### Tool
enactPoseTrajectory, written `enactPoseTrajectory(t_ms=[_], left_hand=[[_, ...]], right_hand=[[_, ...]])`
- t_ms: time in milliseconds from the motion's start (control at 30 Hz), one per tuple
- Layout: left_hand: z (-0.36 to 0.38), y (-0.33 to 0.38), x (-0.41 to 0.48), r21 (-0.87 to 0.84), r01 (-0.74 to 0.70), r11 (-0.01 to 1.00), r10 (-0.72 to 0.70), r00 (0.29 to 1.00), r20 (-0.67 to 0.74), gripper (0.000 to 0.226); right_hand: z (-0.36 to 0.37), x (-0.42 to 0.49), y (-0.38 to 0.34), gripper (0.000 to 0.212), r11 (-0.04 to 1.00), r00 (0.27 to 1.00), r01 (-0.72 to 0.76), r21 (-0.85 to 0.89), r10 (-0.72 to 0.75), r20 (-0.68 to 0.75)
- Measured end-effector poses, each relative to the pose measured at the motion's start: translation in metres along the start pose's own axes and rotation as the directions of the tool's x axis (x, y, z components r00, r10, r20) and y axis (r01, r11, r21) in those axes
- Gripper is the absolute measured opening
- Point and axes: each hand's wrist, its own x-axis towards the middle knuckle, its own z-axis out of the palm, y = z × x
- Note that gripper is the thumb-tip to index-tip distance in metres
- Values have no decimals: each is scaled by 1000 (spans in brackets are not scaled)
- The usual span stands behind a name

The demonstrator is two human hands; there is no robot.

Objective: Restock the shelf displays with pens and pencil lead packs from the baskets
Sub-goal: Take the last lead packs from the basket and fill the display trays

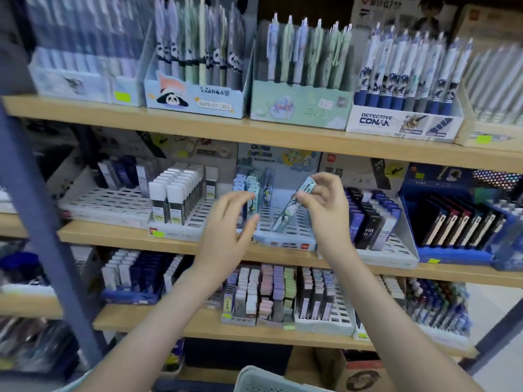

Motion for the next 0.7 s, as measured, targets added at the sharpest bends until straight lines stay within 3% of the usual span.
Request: enactPoseTrajectory(t_ms=[67, 200, 400, 700], left_hand=[[0, -17, 10, 135, -107, 985, 114, 992, -46, 43], [9, -37, 26, 265, -175, 948, 181, 984, 3, 50], [25, -57, 38, 241, -289, 927, 279, 957, 75, 48], [22, -65, 48, 224, -366, 903, 350, 930, 111, 49]], right_hand=[[10, 12, 6, 29, 1000, 999, 12, -27, -13, -36], [27, 32, 23, 28, 997, 994, -74, -15, 73, -80], [44, 56, 43, 25, 987, 987, -155, -46, 153, -42], [41, 76, 57, 27, 971, 997, -12, -238, 30, 74]])
